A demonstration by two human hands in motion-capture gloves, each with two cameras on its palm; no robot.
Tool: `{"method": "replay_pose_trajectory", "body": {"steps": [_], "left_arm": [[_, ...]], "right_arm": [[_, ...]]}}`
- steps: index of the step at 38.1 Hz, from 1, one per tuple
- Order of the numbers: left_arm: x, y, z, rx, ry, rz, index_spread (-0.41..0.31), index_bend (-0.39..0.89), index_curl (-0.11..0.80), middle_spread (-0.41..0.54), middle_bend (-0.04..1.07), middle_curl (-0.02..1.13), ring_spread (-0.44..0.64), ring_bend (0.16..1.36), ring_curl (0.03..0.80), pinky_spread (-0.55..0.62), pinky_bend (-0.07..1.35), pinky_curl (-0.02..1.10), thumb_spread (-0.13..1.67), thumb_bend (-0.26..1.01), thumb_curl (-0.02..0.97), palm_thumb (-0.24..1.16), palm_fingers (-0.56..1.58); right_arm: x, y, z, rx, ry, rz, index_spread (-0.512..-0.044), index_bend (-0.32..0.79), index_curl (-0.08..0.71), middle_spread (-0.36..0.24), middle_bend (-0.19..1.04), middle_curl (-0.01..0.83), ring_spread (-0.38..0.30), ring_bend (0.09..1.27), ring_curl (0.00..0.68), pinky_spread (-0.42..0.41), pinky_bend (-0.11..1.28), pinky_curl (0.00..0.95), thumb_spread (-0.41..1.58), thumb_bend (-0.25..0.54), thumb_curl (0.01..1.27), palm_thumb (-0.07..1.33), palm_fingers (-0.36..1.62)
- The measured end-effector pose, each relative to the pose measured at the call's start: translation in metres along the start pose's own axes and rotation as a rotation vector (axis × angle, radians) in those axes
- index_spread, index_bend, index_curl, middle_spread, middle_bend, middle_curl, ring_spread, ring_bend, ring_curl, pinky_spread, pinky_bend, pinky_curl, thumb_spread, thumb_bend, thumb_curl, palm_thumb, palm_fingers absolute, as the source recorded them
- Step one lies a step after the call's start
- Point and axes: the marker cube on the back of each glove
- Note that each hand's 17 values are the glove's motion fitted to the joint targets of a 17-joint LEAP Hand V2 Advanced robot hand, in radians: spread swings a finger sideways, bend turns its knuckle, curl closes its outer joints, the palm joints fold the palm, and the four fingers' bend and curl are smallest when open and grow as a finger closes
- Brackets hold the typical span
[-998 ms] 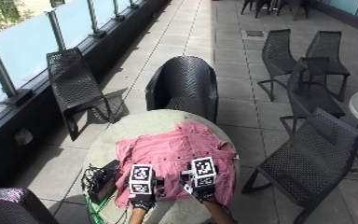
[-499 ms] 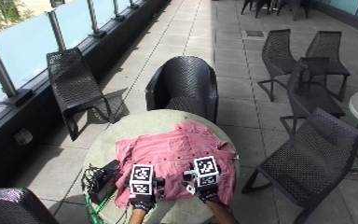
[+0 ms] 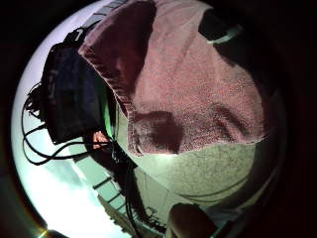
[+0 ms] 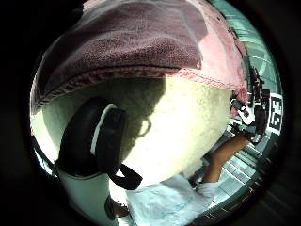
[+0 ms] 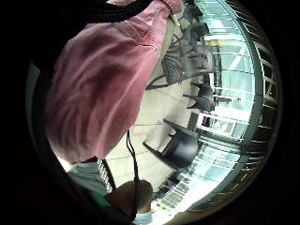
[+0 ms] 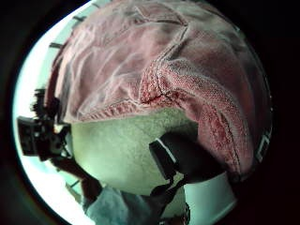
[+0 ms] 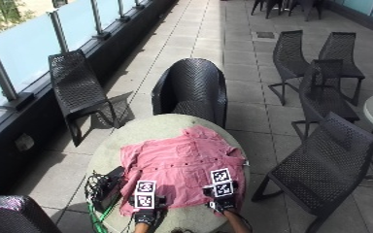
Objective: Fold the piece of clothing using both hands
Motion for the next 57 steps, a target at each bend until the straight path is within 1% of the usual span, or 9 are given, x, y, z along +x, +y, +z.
{"method": "replay_pose_trajectory", "body": {"steps": [4, 10, 16, 22, 25, 32, 39, 47, 57], "left_arm": [[-0.005, -0.012, 0.003, 0.184, -0.02, -0.024, -0.026, 0.25, 0.236, 0.061, 0.2, 0.29, 0.2, 0.67, 0.256, 0.36, 0.43, 0.27, 1.19, 0.01, 0.257, 0.35, 0.4], [-0.01, -0.012, -0.009, 0.396, -0.068, -0.04, -0.146, 0.35, 0.307, -0.1, 0.23, 0.32, -0.03, 0.64, 0.258, 0.19, 0.34, 0.26, 1.24, 0.11, 0.311, 0.57, 0.77], [-0.009, 0.016, -0.031, 0.271, 0.003, 0.098, -0.245, 0.33, 0.339, -0.225, 0.29, 0.36, -0.21, 0.59, 0.274, -0.03, 0.31, 0.29, 1.24, 0.13, 0.343, 0.67, 1.09], [-0.013, 0.057, -0.077, 0.036, -0.004, 0.273, -0.29, 0.25, 0.358, -0.308, 0.42, 0.43, -0.31, 0.61, 0.321, -0.14, 0.26, 0.32, 1.24, 0.12, 0.357, 0.71, 1.23], [-0.016, 0.066, -0.119, -0.035, 0.004, 0.343, -0.301, 0.19, 0.36, -0.333, 0.46, 0.45, -0.35, 0.65, 0.347, -0.18, 0.25, 0.33, 1.24, 0.12, 0.361, 0.73, 1.27], [-0.029, -0.03, -0.202, 0.062, -0.081, 0.113, -0.308, 0.15, 0.363, -0.359, 0.5, 0.48, -0.39, 0.73, 0.392, -0.25, 0.26, 0.36, 1.26, 0.11, 0.366, 0.76, 1.3], [-0.031, -0.113, -0.226, 0.242, -0.278, -0.112, -0.321, 0.19, 0.391, -0.364, 0.52, 0.5, -0.4, 0.79, 0.424, -0.26, 0.22, 0.37, 1.29, 0.1, 0.364, 0.78, 1.3], [-0.031, -0.13, -0.173, 0.23, -0.39, -0.108, -0.339, 0.28, 0.447, -0.366, 0.57, 0.52, -0.39, 0.77, 0.434, -0.15, 0.1, 0.33, 1.35, 0.09, 0.351, 0.78, 1.2], [-0.037, -0.158, -0.186, 0.534, -0.221, -0.105, -0.348, 0.31, 0.487, -0.366, 0.6, 0.54, -0.39, 0.82, 0.456, -0.11, 0.11, 0.3, 1.39, 0.08, 0.334, 0.78, 1.21]], "right_arm": [[0.005, 0.031, -0.037, 0.062, -0.042, 0.015, -0.34, 0.1, 0.161, -0.017, 0.25, 0.293, 0.164, 0.47, 0.238, 0.271, 0.47, 0.3, 1.02, 0.03, 0.25, 0.48, 0.16], [0.004, 0.021, -0.026, 0.188, -0.029, -0.063, -0.368, 0.27, 0.229, -0.136, 0.28, 0.314, -0.028, 0.55, 0.261, 0.156, 0.37, 0.273, 1.11, 0.119, 0.28, 0.68, 0.58], [0.015, 0.007, -0.016, 0.166, -0.02, -0.203, -0.353, 0.34, 0.295, -0.22, 0.32, 0.346, -0.175, 0.56, 0.283, 0.029, 0.26, 0.26, 1.17, 0.188, 0.3, 0.83, 0.94], [0.032, 0.034, -0.071, -0.105, -0.115, -0.409, -0.332, 0.24, 0.333, -0.254, 0.43, 0.402, -0.255, 0.61, 0.336, -0.09, 0.24, 0.289, 1.17, 0.196, 0.31, 0.9, 1.22], [0.038, 0.023, -0.11, -0.162, -0.129, -0.472, -0.322, 0.15, 0.329, -0.251, 0.45, 0.421, -0.26, 0.66, 0.37, -0.197, 0.37, 0.335, 1.18, 0.197, 0.31, 0.93, 1.38], [0.027, -0.078, -0.181, 0.035, -0.004, -0.213, -0.314, 0.13, 0.326, -0.246, 0.48, 0.449, -0.26, 0.75, 0.419, -0.286, 0.51, 0.392, 1.2, 0.187, 0.3, 0.95, 1.4], [-0.003, -0.147, -0.217, 0.271, 0.208, -0.007, -0.311, 0.17, 0.346, -0.241, 0.52, 0.472, -0.25, 0.81, 0.451, -0.316, 0.53, 0.414, 1.26, 0.174, 0.28, 0.96, 1.37], [-0.028, -0.205, -0.147, 0.158, 0.342, 0.081, -0.31, 0.16, 0.368, -0.237, 0.53, 0.487, -0.244, 0.83, 0.468, -0.332, 0.52, 0.415, 1.3, 0.163, 0.27, 0.97, 1.34], [-0.03, -0.211, -0.158, 0.37, 0.232, 0.033, -0.317, 0.16, 0.379, -0.238, 0.55, 0.502, -0.242, 0.83, 0.477, -0.337, 0.53, 0.418, 1.32, 0.146, 0.26, 0.98, 1.34]]}}
